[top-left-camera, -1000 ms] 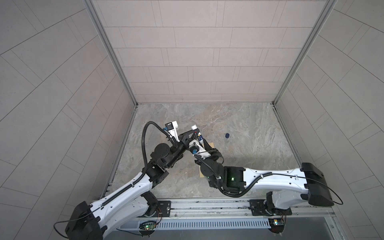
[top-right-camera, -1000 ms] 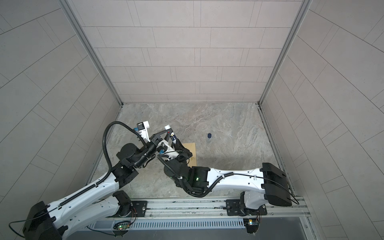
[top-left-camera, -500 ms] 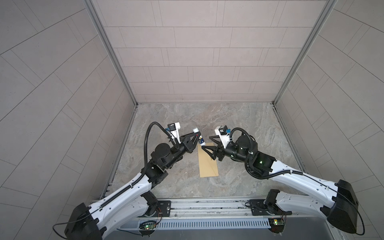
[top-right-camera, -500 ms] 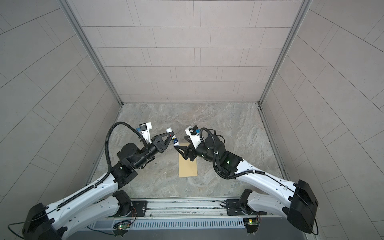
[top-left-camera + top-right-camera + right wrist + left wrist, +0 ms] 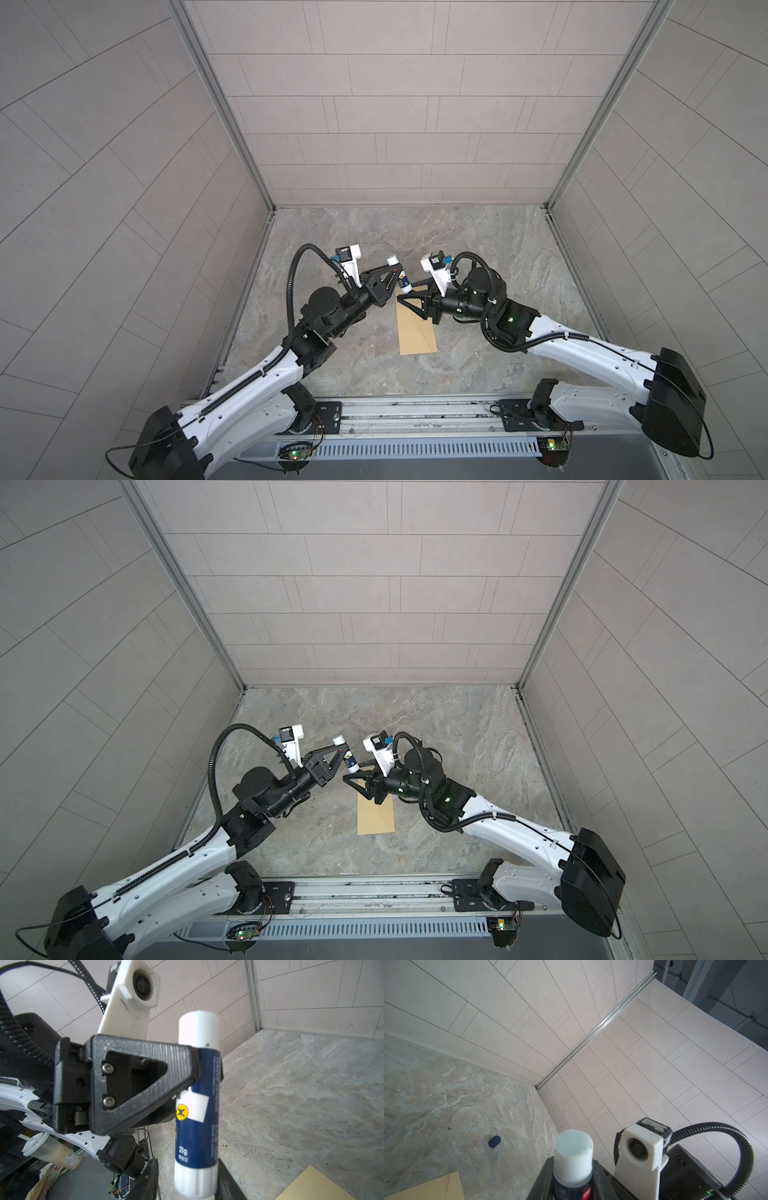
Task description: Place the letter into the envelope and seal it
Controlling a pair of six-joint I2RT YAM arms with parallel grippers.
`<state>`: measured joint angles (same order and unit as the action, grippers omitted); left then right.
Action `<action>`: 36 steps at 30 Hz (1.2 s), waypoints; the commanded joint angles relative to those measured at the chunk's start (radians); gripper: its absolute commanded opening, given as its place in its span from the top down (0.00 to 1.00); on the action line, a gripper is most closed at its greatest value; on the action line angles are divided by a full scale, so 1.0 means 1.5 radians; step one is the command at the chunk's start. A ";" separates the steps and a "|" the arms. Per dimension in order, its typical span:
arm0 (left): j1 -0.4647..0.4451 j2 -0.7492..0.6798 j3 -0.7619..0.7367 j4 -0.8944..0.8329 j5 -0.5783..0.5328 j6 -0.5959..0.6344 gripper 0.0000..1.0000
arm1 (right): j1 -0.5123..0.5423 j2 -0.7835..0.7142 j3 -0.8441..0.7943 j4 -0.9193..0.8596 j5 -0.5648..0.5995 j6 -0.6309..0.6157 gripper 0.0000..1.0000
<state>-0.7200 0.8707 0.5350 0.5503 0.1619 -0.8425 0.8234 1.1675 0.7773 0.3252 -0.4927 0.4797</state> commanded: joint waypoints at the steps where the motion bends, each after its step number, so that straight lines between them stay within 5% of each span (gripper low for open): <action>1: 0.004 0.000 0.000 0.037 0.010 -0.002 1.00 | -0.002 -0.002 0.000 0.029 0.003 0.011 0.60; 12: 0.004 0.005 -0.005 0.038 0.011 -0.006 1.00 | -0.002 -0.003 0.006 0.022 0.029 0.016 0.82; 20: 0.004 0.016 -0.006 0.019 0.005 0.009 1.00 | 0.017 0.007 0.040 -0.036 0.119 -0.004 0.94; 25: 0.004 0.022 -0.010 0.009 -0.001 0.018 1.00 | 0.089 0.012 0.095 -0.132 0.298 -0.100 0.95; 32: 0.004 0.034 -0.013 0.006 -0.008 0.021 1.00 | 0.261 0.083 0.210 -0.226 0.700 -0.291 0.97; 36: 0.004 0.039 -0.014 0.008 -0.010 0.022 1.00 | 0.317 0.157 0.263 -0.231 0.837 -0.370 0.97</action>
<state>-0.7059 0.8970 0.5335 0.6090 0.1120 -0.8337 1.2163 1.3525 1.1053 -0.0612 0.6003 0.1143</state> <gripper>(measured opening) 0.271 0.217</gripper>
